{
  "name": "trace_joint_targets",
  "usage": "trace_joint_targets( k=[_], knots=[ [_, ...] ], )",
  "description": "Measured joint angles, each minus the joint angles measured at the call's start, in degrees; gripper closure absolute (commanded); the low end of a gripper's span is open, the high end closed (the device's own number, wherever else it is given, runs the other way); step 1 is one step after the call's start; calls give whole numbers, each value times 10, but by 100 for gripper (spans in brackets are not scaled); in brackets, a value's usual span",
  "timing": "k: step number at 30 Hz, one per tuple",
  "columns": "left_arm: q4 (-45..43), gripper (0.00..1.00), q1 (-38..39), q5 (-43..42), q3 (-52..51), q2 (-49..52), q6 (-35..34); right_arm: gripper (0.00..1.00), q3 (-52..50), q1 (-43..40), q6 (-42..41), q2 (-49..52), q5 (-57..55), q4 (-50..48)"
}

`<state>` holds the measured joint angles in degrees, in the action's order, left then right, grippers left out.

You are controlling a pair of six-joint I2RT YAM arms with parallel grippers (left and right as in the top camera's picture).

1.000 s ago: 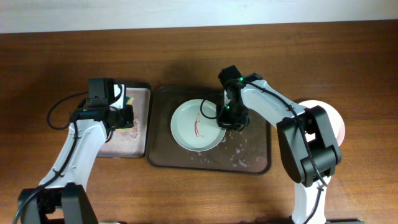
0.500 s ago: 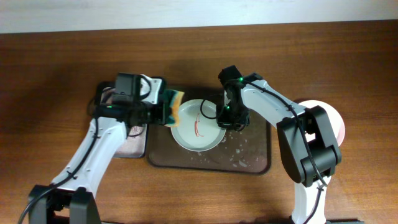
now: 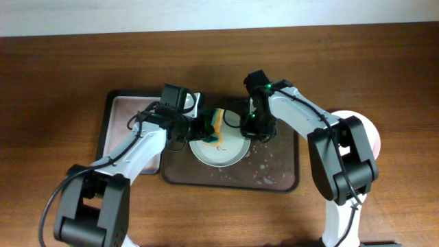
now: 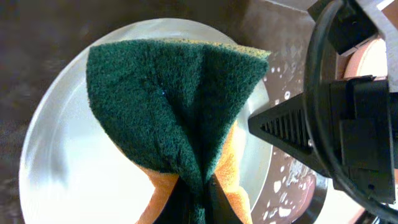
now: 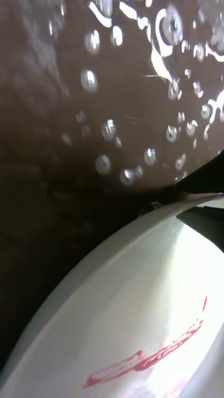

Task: Clean dirty plates on tray and stack at the side
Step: 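Scrub the green plate with the sponge held in the left gripper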

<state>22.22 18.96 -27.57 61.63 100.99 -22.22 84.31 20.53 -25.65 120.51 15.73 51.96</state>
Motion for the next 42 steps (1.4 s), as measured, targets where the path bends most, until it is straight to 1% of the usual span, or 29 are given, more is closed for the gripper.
trace_joint_targets(
  k=[7, 12, 16, 22, 28, 32, 34, 39, 42],
  knots=[
    [-14, 100, 25, -4, 0, 35, -27, 93, 0, -7, -1, 0, 16, -5],
    [-29, 100, 64, 7, 0, 61, -32, 93, 0, -7, -1, 0, 17, -6],
    [-26, 100, 85, 70, 5, 67, -34, 94, 0, -7, -1, 0, 17, -6],
    [21, 100, 89, 219, 25, 67, -47, 94, 0, -7, -3, 0, 30, -6],
    [51, 100, 81, 301, 28, 60, -45, 93, 0, -7, -5, 0, 32, -3],
    [87, 100, 77, 316, 28, 39, -41, 93, 0, -7, -7, 0, 37, 4],
    [108, 100, 74, 312, 28, 10, -33, 93, 0, -7, -7, 0, 37, 7],
    [75, 100, 66, 304, 33, -79, -26, 94, 0, -7, -7, 0, 31, 10],
    [67, 100, 66, 288, 39, -82, -29, 93, 0, -7, -7, 0, 30, 10]
  ],
)
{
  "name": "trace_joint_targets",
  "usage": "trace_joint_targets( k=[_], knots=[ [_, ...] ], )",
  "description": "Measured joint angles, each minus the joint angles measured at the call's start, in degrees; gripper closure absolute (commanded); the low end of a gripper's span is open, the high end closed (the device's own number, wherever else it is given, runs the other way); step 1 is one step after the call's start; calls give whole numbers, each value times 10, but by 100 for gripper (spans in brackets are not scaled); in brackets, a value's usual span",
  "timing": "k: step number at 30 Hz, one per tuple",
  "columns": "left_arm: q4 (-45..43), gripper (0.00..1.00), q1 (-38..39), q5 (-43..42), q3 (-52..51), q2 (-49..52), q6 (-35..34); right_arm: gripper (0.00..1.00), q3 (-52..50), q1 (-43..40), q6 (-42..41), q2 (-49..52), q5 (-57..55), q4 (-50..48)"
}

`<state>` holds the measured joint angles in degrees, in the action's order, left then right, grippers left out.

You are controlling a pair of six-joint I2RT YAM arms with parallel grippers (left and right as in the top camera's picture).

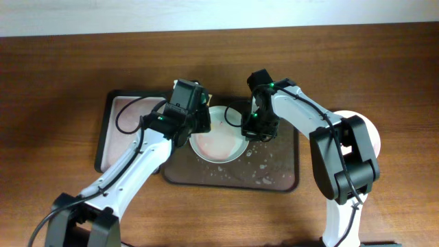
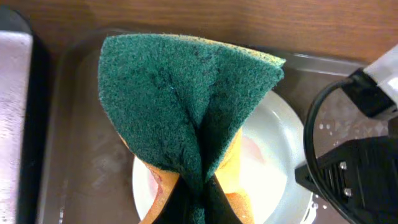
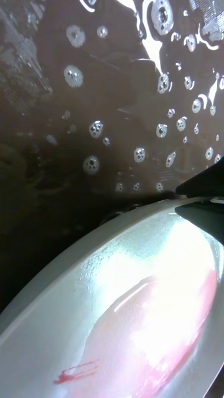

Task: Clean dirty plates on tray and stack at the side
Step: 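Scrub the green plate with the sponge held in the left gripper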

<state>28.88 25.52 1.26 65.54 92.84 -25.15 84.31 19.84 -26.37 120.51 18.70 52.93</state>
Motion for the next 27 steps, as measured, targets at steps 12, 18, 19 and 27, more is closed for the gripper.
trace_joint_targets(
  k=[12, 18, 19, 27],
  knots=[
    [-160, 100, 0, -139, -2, 159, -9, 93, 0, 0, 0, 0, -2, 3],
    [-163, 100, 0, -150, 6, 191, -9, 93, 0, 0, 0, 0, -4, 4],
    [-148, 100, 1, -137, 10, 191, -9, 94, 0, 0, 0, 0, -4, 4],
    [-43, 100, 10, -24, 27, 177, -10, 94, 0, 0, 0, 0, 5, 2]
  ],
)
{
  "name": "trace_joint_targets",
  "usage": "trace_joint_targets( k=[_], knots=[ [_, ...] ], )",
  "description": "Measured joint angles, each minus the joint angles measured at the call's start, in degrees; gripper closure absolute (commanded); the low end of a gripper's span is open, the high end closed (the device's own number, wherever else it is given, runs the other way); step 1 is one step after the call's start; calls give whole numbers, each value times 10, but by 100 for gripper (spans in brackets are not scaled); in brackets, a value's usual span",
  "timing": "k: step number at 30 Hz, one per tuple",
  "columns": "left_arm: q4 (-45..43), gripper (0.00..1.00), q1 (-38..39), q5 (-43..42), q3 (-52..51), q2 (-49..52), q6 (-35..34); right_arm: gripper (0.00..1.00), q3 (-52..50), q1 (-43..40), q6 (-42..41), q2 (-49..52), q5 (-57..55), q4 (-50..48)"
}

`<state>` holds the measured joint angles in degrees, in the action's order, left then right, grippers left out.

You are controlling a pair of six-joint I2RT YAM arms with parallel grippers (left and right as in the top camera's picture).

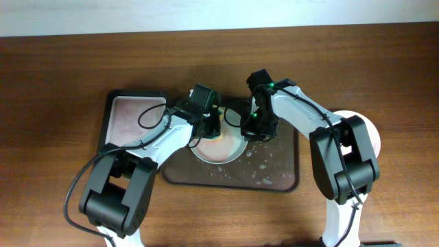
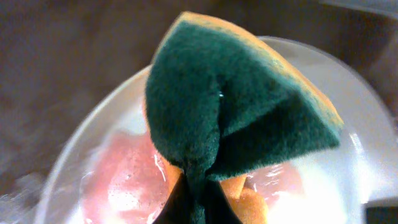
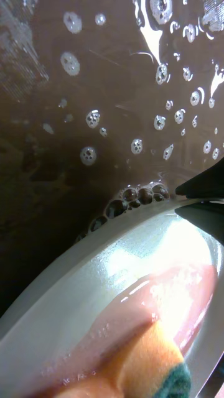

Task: Clean dirty plates on tray and stack at the side

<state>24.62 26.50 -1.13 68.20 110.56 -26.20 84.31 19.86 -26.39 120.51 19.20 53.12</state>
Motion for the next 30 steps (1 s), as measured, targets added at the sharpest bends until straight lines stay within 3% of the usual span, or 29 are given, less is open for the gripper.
trace_joint_targets(
  k=[3, 6, 8, 12, 16, 22, 30],
  knots=[
    [29, 100, 0, 25, -2, -14, 0, 93, 0, 0, 0, 0, 0, 1],
    [52, 100, -1, 26, -20, -50, 7, 82, 0, 0, -1, 0, 2, 2],
    [54, 100, -5, 22, -26, -94, 9, 82, 0, 0, -1, 0, -3, 5],
    [50, 100, -8, 22, -26, -158, 11, 84, 0, -1, -2, 0, -7, 2],
    [74, 100, -8, 23, -26, -164, 11, 96, 0, -1, -3, 0, -7, 0],
    [108, 100, -19, 45, -26, -164, 12, 96, 0, 1, 12, 0, -7, 3],
    [151, 100, -119, 54, -26, -202, 77, 96, 0, 17, 58, 0, -7, 18]
  ],
)
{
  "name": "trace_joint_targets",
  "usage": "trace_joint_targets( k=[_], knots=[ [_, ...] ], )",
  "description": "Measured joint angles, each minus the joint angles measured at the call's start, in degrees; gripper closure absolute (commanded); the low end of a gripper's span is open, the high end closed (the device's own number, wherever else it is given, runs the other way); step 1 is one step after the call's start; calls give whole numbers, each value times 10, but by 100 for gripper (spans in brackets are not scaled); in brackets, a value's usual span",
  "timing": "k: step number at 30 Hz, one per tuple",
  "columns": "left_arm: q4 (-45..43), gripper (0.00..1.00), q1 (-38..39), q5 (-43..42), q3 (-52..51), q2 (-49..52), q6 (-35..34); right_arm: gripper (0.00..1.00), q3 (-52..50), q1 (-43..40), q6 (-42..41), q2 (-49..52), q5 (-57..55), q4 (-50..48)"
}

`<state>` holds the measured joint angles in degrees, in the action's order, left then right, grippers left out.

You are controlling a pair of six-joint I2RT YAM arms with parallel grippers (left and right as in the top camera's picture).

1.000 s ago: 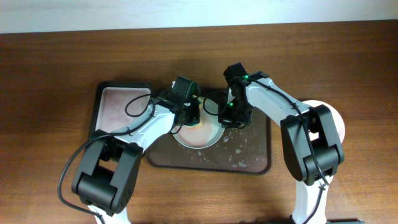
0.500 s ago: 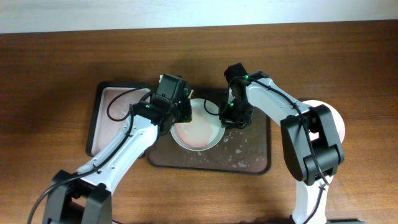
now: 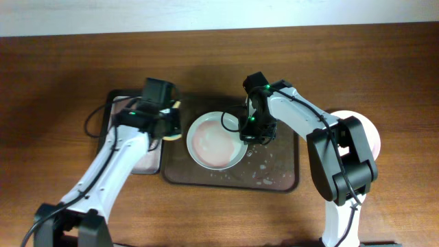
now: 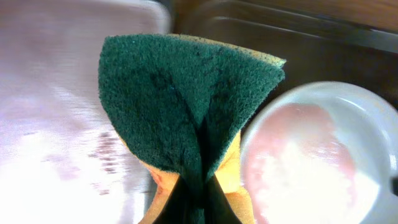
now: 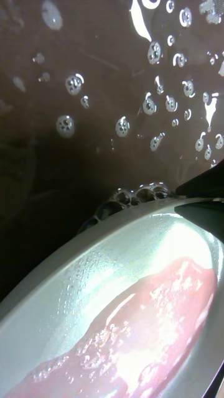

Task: Clean dirty plates on tray and stack at the side

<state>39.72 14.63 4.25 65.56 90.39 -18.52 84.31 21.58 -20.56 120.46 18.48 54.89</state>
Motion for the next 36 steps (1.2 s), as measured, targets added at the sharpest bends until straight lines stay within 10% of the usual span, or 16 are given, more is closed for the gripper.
trace_joint_targets(
  k=[12, 36],
  knots=[
    [14, 100, -151, -60, 0, -5, 100, 96, -2, 2, 29, -164, -130, 31],
    [-1, 100, -165, -69, 0, 115, 120, 96, -2, 185, -31, -238, -610, 84]
  ],
)
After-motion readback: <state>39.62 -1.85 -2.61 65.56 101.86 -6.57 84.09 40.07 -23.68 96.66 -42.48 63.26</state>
